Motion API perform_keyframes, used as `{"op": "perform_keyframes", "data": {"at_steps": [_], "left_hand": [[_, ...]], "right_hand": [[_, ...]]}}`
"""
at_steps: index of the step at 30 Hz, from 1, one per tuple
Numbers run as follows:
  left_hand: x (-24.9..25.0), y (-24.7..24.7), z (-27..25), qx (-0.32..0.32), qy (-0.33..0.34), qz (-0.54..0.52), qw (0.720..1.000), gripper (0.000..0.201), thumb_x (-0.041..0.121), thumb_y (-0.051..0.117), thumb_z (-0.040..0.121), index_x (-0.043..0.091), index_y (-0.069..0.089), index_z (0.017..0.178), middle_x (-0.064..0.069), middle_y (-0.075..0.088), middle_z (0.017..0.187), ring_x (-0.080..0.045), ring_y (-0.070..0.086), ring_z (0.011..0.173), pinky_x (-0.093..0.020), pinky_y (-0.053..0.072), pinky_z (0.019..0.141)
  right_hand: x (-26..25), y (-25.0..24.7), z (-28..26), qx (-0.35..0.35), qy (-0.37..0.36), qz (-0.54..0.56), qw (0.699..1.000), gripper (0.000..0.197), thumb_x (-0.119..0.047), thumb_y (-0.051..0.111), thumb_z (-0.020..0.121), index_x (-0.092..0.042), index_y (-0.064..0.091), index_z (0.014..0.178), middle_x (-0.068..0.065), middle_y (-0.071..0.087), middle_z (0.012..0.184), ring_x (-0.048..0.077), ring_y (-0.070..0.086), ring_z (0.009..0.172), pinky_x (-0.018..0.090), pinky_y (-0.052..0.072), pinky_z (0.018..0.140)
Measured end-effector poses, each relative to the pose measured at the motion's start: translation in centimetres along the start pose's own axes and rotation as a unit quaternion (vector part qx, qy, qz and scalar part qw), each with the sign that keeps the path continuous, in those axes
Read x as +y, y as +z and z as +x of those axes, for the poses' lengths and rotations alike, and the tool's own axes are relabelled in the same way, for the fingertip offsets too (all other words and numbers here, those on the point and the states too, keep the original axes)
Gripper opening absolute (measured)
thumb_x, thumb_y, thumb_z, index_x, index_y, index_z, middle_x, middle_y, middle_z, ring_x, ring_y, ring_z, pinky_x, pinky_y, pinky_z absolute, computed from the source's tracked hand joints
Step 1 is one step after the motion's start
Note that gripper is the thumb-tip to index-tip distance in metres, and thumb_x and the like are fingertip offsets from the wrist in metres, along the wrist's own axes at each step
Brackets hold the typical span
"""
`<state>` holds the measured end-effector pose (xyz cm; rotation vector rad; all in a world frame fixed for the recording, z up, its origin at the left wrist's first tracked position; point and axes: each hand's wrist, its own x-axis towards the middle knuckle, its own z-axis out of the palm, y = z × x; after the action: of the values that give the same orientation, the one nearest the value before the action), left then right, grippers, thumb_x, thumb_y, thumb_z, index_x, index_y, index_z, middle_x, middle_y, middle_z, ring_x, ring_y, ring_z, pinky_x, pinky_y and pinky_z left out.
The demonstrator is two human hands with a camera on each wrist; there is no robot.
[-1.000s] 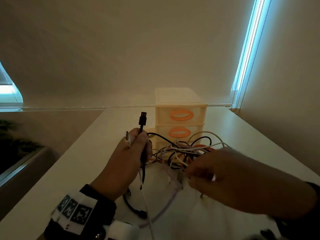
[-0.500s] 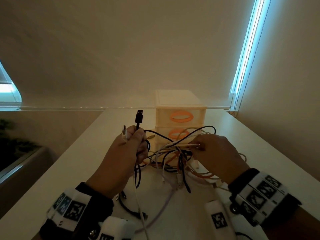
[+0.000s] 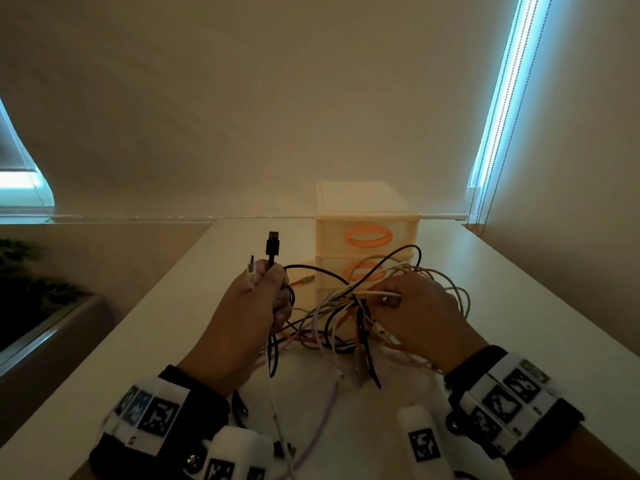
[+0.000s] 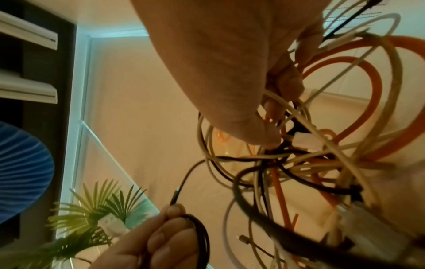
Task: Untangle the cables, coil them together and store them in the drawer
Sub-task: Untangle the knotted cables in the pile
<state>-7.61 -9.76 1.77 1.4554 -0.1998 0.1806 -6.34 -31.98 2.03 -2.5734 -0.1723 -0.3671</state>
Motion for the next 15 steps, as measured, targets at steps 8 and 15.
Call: {"op": "perform_keyframes", "data": {"at_steps": [8, 15], "left_hand": [[-0.7, 0.5, -0.1, -0.019, 0.022, 0.089, 0.996, 0.028, 0.021, 0.037, 0.109, 0.010, 0.044, 0.084, 0.003, 0.032, 0.061, -0.011, 0.026, 0.052, -0.020, 0.027, 0.045], [-1.2, -0.1, 0.3, 0.006, 0.013, 0.094, 0.995, 0.027, 0.019, 0.037, 0.109, 0.011, 0.042, 0.084, 0.007, 0.033, 0.058, -0.009, 0.027, 0.049, -0.020, 0.028, 0.044]], "right_hand": [[-0.3, 1.6, -0.3, 0.030, -0.021, -0.031, 0.999, 0.015, -0.047, 0.069, 0.087, -0.045, 0.072, 0.101, -0.015, 0.070, 0.096, 0.014, 0.064, 0.100, 0.047, 0.046, 0.096], [0.8, 2.6, 0.3, 0.029, -0.063, 0.045, 0.997, 0.013, -0.035, 0.063, 0.089, -0.042, 0.057, 0.080, -0.016, 0.061, 0.081, 0.008, 0.057, 0.083, 0.047, 0.052, 0.082]]}}
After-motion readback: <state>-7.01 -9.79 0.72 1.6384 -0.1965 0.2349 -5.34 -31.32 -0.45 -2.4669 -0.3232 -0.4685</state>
